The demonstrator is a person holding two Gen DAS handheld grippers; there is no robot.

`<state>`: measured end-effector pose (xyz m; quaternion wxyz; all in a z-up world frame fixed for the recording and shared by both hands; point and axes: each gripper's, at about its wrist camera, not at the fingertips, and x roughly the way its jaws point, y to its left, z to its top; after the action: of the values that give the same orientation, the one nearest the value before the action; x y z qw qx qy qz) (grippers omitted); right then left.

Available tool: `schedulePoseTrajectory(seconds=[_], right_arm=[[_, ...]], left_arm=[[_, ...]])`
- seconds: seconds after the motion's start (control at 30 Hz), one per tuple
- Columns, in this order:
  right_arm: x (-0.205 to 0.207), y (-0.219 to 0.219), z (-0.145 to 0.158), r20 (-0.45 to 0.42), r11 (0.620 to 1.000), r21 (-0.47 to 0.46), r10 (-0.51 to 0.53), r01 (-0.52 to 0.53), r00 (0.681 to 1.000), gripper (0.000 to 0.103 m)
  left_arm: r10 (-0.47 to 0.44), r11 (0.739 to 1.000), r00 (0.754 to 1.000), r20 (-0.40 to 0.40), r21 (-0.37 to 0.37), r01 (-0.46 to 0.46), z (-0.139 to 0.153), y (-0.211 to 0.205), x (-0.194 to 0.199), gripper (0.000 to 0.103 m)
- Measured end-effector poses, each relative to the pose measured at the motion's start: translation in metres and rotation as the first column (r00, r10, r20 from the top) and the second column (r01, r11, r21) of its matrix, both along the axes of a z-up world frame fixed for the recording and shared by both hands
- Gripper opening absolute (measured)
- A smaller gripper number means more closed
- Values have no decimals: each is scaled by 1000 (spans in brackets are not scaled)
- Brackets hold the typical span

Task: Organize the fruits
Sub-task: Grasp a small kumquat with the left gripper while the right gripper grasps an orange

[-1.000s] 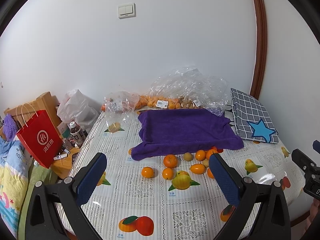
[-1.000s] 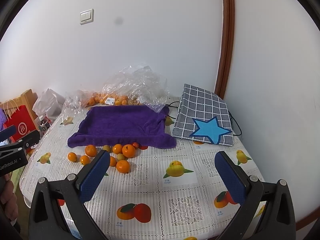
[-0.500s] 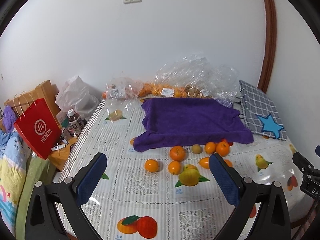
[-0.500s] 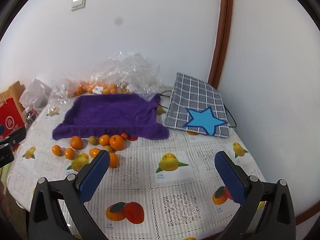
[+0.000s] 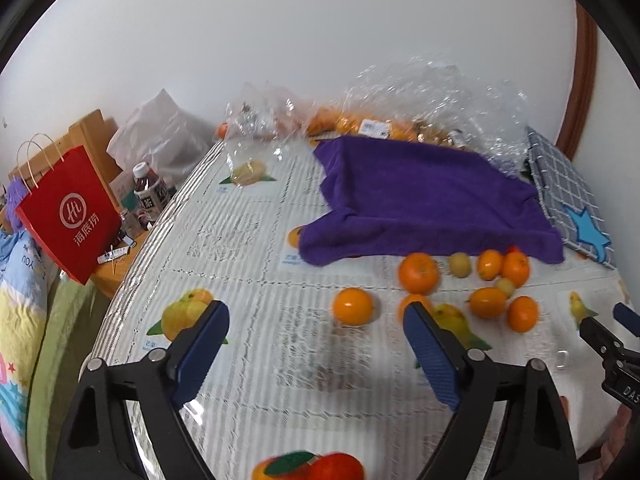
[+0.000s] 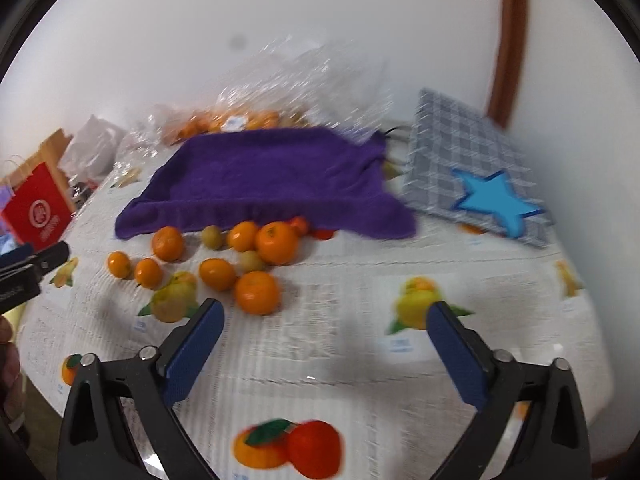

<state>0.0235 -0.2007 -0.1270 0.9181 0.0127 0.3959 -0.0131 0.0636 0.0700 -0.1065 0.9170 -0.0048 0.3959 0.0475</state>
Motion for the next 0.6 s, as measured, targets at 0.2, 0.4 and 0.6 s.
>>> schedulePoseTrajectory(seconds=[0.2, 0.4, 0.6], right_arm=[[29, 24, -31, -55, 998, 28, 65, -63, 996, 58], [38, 44, -46, -54, 995, 37, 99, -97, 994, 55], [52, 49, -62, -87, 994, 52, 103, -99, 991, 49]], left_arm=[[-36, 999, 999, -18, -31, 35, -18, 15, 14, 83], [-68, 996, 997, -28, -55, 66, -31, 23, 24, 83], [-110, 988, 993, -48, -115, 104, -43, 27, 27, 83]])
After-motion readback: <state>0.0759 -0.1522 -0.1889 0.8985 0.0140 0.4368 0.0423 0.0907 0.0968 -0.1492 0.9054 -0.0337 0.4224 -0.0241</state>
